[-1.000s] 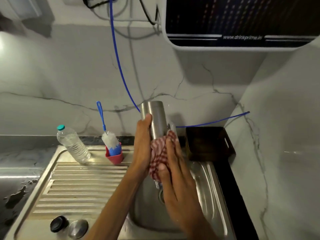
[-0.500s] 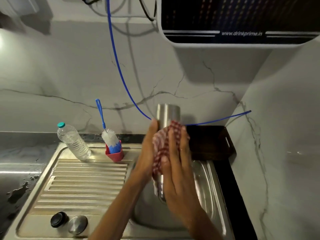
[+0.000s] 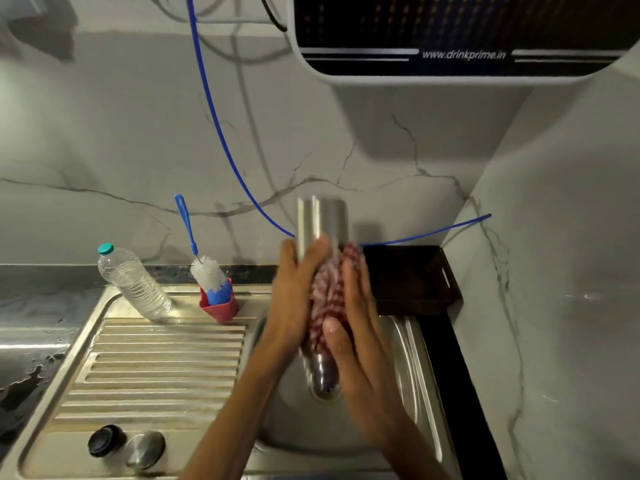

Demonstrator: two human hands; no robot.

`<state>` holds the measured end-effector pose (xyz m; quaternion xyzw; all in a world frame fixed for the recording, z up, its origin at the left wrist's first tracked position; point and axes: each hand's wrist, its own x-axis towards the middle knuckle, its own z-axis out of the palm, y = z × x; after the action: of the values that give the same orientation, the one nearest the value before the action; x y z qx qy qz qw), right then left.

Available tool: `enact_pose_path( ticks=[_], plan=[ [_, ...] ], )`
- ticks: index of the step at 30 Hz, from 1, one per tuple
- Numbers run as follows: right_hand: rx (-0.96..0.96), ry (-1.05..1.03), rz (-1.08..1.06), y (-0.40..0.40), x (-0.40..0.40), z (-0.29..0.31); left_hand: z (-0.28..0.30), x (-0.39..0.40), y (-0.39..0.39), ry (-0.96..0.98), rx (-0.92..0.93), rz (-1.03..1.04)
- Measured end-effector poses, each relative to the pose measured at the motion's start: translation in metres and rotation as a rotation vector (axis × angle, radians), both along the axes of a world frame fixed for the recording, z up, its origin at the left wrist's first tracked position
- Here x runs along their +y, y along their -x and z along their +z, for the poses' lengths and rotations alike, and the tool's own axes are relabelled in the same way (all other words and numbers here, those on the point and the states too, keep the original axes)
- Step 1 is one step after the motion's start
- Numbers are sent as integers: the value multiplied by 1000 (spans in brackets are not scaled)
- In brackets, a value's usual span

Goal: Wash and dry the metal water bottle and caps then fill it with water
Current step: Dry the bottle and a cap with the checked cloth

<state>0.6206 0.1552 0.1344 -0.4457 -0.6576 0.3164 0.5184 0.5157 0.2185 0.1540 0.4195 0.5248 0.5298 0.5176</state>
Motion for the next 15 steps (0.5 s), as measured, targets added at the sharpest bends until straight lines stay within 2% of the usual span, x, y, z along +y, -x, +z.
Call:
enact_pose_path(
  ticks=[2, 4, 6, 8, 10, 12, 15],
  plan=[
    [134, 9, -38, -2, 17, 7, -17, -32, -13, -16, -7, -72],
    [373, 150, 38, -16, 38, 15, -22, -48, -23, -59, -32, -84],
    [504, 296, 90, -31, 45, 11, -13, -36, -22, -135, 54, -61],
    [422, 320, 131, -35, 30, 5, 5, -13, -12, -201, 117, 28],
    [244, 190, 120, -28, 7, 1, 22, 13, 2, -201, 84, 152],
    [123, 58, 181, -19, -8, -2, 31, 24, 5, -161, 66, 190],
    [-48, -124, -1, -6, -4, 12, 13, -8, -15, -206, 139, 133]
  ],
)
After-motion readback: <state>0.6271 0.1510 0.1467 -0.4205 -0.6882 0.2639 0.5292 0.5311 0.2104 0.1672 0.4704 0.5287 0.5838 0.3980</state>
